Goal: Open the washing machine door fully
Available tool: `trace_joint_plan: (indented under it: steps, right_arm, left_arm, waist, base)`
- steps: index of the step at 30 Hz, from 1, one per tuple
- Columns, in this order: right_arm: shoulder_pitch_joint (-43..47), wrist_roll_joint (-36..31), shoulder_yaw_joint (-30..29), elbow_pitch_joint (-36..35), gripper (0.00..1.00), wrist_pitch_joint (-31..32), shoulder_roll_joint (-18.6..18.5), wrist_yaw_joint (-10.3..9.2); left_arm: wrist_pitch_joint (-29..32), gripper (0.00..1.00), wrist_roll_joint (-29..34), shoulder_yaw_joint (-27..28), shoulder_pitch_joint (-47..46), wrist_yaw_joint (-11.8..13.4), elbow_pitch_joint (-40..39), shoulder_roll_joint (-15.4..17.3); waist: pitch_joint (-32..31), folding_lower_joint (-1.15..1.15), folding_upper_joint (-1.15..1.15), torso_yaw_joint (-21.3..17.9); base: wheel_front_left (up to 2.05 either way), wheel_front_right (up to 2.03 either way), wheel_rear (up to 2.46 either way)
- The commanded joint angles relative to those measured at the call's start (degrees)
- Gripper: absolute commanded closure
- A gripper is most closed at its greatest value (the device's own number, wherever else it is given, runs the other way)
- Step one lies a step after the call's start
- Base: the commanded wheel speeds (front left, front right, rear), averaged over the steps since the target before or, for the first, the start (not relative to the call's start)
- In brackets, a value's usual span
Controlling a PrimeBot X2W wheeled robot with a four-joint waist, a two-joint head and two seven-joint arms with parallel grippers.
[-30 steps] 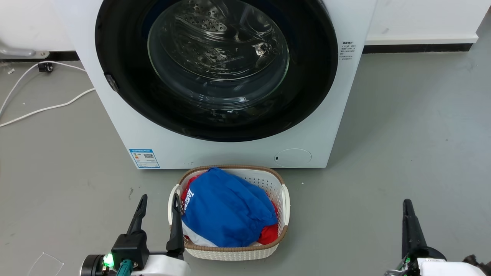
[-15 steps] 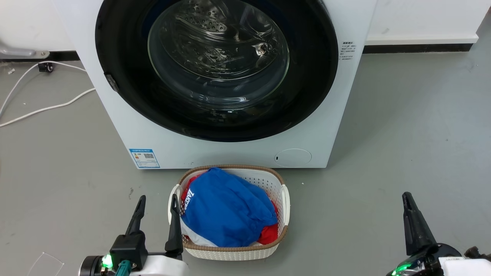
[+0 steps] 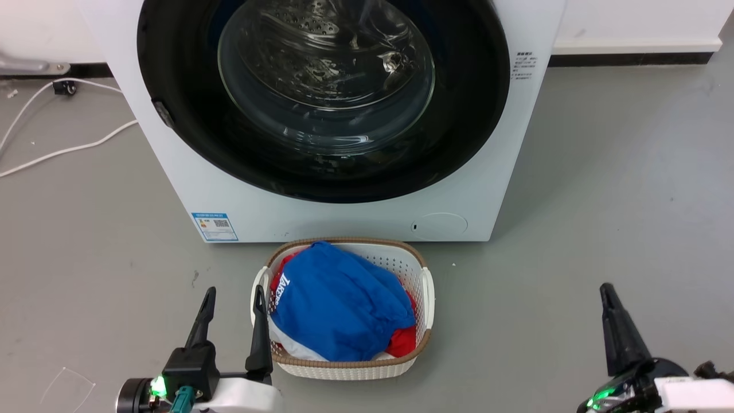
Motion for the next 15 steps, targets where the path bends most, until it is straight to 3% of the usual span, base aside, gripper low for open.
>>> trace_joint_plan:
  steps: [1,8,15]
  right_arm:
    - [-1.54,-0.46,-0.59,0.30,1.00,0.14,0.02,0.02]
    - [-8.48,-1.46,-6.05,3.51,1.00,2.59,-1.00,0.02]
    - [-20.93,0.70,-12.50,8.26,1.00,6.59,-4.40,0.02]
  left_arm:
    - [-0.16,0.00,0.32,0.20,-0.95,0.03,-0.30,-0.09]
    - [-0.16,0.00,0.81,-0.08,-3.50,0.20,-1.12,-0.10]
    - [-0.15,0.00,1.13,-0.57,-7.77,0.03,-2.61,-0.08]
  waist:
    - [0.74,0.00,0.00,0.11]
    - [4.66,0.00,0.00,0.86]
    - [11.46,0.00,0.00,1.78]
  base:
    - [0.00,0.00,0.00]
    - [0.00,0.00,0.00]
    - [0.00,0.00,0.00]
